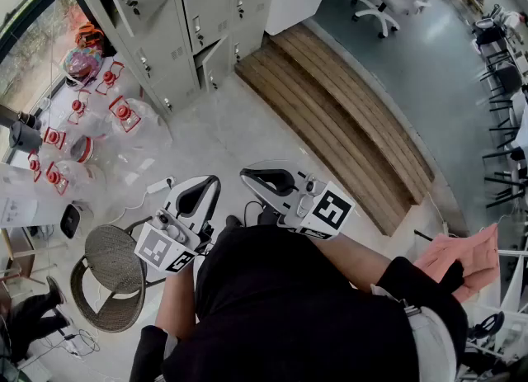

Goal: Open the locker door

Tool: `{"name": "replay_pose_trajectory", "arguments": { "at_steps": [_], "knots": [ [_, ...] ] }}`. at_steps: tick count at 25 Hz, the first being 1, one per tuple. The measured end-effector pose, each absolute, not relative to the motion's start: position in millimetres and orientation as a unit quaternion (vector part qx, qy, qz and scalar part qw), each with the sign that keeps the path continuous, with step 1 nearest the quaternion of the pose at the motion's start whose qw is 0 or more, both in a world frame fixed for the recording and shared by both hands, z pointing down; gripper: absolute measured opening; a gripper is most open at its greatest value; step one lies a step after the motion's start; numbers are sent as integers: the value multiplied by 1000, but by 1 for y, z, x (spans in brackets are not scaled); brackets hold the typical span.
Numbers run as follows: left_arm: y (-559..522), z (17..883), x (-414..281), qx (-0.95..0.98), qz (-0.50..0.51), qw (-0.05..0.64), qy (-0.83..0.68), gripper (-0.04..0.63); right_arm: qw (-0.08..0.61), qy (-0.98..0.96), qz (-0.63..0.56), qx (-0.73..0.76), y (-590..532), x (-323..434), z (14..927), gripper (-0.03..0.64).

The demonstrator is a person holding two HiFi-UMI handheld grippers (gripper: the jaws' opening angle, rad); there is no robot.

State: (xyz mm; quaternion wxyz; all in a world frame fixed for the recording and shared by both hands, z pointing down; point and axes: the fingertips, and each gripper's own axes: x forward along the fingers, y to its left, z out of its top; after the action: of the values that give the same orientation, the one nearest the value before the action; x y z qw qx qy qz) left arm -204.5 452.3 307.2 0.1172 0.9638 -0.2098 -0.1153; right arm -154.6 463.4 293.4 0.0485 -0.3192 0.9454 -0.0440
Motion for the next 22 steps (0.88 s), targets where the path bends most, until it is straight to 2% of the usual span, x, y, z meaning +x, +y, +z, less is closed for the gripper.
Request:
{"name": "replay_pose_trajectory", "arguments": {
  "at_steps": [14, 22],
  "knots": [
    [444, 326, -239, 955, -132, 134, -230, 17, 45, 947, -58, -314, 454, -186, 312, 11],
    [434, 343, -258, 946, -140, 154, -248, 17, 66, 940, -84, -323, 432, -195, 314, 11]
  ]
}}
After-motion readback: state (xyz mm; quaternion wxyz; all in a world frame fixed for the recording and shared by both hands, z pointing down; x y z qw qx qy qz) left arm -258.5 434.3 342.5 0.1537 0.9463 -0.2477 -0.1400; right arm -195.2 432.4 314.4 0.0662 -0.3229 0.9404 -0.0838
